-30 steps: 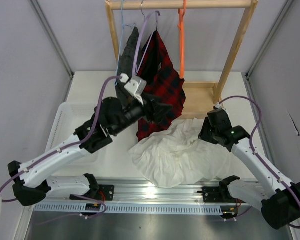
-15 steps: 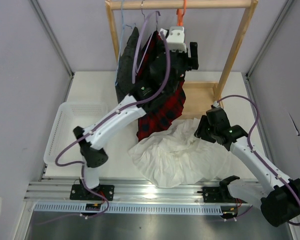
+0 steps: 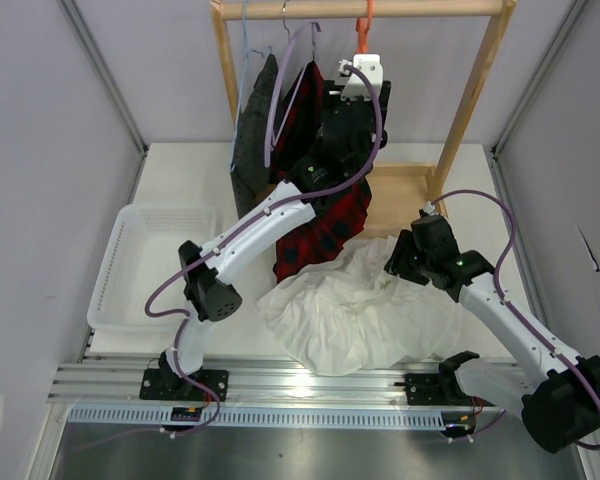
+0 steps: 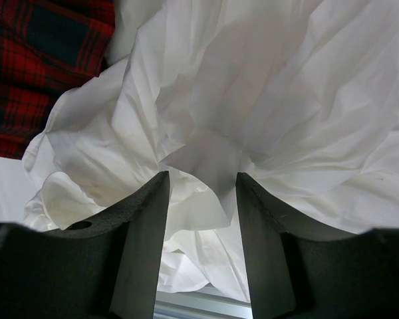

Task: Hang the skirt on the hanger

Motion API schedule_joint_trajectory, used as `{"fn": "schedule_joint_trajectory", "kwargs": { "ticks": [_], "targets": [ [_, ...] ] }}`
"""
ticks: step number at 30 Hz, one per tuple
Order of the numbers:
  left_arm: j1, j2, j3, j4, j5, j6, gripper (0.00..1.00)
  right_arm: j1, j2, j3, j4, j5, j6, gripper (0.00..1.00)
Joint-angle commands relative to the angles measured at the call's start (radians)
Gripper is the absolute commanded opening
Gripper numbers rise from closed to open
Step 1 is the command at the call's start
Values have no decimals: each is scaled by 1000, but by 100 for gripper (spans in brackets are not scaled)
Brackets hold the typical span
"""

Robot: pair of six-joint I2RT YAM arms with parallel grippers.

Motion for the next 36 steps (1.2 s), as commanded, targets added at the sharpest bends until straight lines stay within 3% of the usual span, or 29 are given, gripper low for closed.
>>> {"fn": "schedule_joint_trajectory", "kwargs": {
  "ticks": [1, 5, 11, 14, 23, 36],
  "targets": [
    [14, -8, 49, 38, -28, 33, 70, 2, -8, -3, 34, -11, -8, 50],
    [27, -15, 48, 0, 12, 16, 56, 0, -14, -12, 45, -16, -5, 50],
    [42, -34, 37, 0, 49, 10, 16, 0, -19, -12, 51, -19, -8, 50],
    [45, -42, 39, 23, 45, 25, 0, -3, -22, -13, 54, -21, -8, 50],
    [47, -65, 40, 170, 78, 134, 0, -4, -25, -15, 62, -30, -7, 49],
    [57, -147, -44, 138, 198, 122, 0, -6, -23, -24, 74, -31, 0, 49]
  ]
}}
